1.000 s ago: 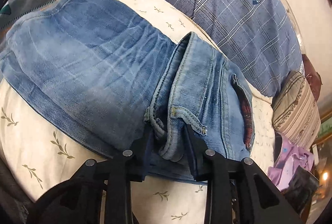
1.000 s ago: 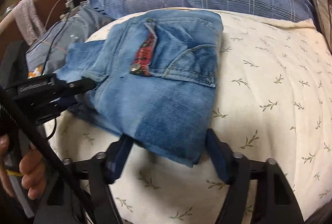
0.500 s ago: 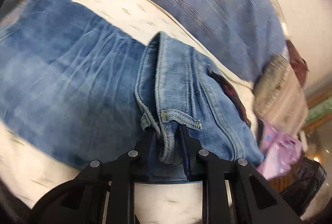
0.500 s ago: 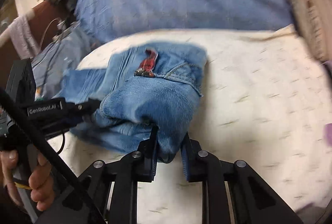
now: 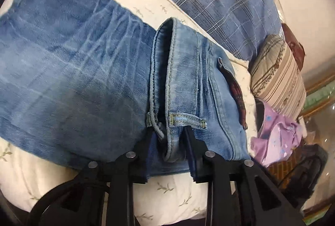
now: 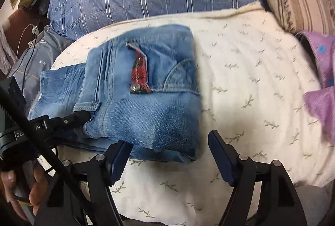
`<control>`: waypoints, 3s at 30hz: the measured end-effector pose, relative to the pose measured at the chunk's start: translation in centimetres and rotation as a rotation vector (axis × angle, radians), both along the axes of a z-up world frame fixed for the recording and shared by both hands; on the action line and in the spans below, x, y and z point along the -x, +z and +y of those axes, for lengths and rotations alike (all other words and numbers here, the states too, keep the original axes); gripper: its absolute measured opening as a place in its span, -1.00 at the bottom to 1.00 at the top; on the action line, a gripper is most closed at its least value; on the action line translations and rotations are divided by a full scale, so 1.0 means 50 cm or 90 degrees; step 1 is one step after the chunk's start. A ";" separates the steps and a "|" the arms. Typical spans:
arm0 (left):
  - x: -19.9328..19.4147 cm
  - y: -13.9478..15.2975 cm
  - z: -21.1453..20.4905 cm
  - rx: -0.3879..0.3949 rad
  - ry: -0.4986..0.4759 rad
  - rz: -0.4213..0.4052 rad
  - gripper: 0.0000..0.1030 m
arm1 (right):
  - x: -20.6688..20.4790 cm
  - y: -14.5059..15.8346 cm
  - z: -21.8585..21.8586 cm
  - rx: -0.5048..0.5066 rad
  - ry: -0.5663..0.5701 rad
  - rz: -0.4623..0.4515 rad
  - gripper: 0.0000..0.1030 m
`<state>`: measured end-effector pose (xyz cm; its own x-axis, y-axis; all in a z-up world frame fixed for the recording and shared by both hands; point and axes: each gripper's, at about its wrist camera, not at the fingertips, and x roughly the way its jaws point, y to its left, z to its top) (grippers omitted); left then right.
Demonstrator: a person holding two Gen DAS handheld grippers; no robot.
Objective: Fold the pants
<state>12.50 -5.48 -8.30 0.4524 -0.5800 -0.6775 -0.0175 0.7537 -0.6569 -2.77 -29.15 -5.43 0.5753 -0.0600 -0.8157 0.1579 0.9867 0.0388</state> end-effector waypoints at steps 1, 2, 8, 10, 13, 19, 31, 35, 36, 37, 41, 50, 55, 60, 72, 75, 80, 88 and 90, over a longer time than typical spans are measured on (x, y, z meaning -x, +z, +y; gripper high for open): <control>0.008 0.010 0.001 -0.015 -0.004 -0.016 -0.43 | 0.001 0.002 0.004 0.012 -0.002 -0.002 0.45; 0.013 0.016 0.000 -0.031 -0.003 -0.028 -0.42 | -0.001 0.004 0.007 0.019 -0.004 -0.001 0.45; 0.062 0.055 -0.001 -0.092 -0.006 -0.067 -0.38 | 0.003 0.004 0.011 0.002 -0.009 0.009 0.45; 0.076 0.066 -0.004 -0.102 -0.005 -0.073 -0.37 | 0.005 0.005 0.011 0.008 -0.013 0.012 0.45; 0.095 0.090 -0.008 -0.123 0.002 -0.090 -0.24 | 0.006 0.012 0.011 0.016 -0.028 0.016 0.45; 0.120 0.152 0.017 -0.180 0.014 -0.138 -0.01 | 0.030 0.047 0.012 -0.012 -0.048 0.021 0.51; 0.177 0.171 0.077 -0.220 0.073 -0.145 0.00 | 0.029 0.104 0.115 0.029 0.005 0.004 0.54; 0.184 0.166 0.094 -0.254 0.087 -0.155 0.00 | 0.017 0.105 0.149 0.040 0.013 0.009 0.54; 0.183 0.166 0.096 -0.266 0.090 -0.159 0.01 | 0.013 0.105 0.159 0.043 0.015 0.011 0.54; 0.185 0.165 0.096 -0.278 0.092 -0.161 0.01 | 0.011 0.105 0.165 0.044 0.017 0.013 0.54; 0.183 0.160 0.092 -0.290 0.098 -0.149 0.01 | -0.001 0.105 0.193 0.053 0.023 0.016 0.54; 0.151 0.139 0.132 -0.242 0.110 -0.101 0.00 | -0.029 0.096 0.248 0.074 0.042 0.028 0.54; 0.157 0.130 0.135 -0.245 0.115 -0.088 0.00 | -0.040 0.090 0.258 0.073 0.045 0.030 0.54; 0.170 0.131 0.148 -0.242 0.123 -0.075 0.00 | -0.051 0.074 0.271 0.065 0.053 0.037 0.54; 0.182 0.066 0.222 -0.094 0.172 0.043 0.00 | -0.076 0.015 0.287 -0.099 0.130 -0.005 0.51; 0.180 0.055 0.250 -0.071 0.200 0.057 0.00 | -0.076 0.004 0.292 -0.092 0.140 -0.004 0.50; 0.150 0.027 0.286 0.000 0.244 0.097 0.02 | -0.068 0.004 0.270 -0.128 0.138 -0.010 0.51; 0.120 0.027 0.282 -0.055 0.285 0.081 -0.54 | -0.063 0.016 0.268 -0.158 0.161 -0.031 0.51; 0.124 0.028 0.278 -0.057 0.287 0.078 -0.54 | -0.063 0.020 0.274 -0.163 0.175 -0.035 0.50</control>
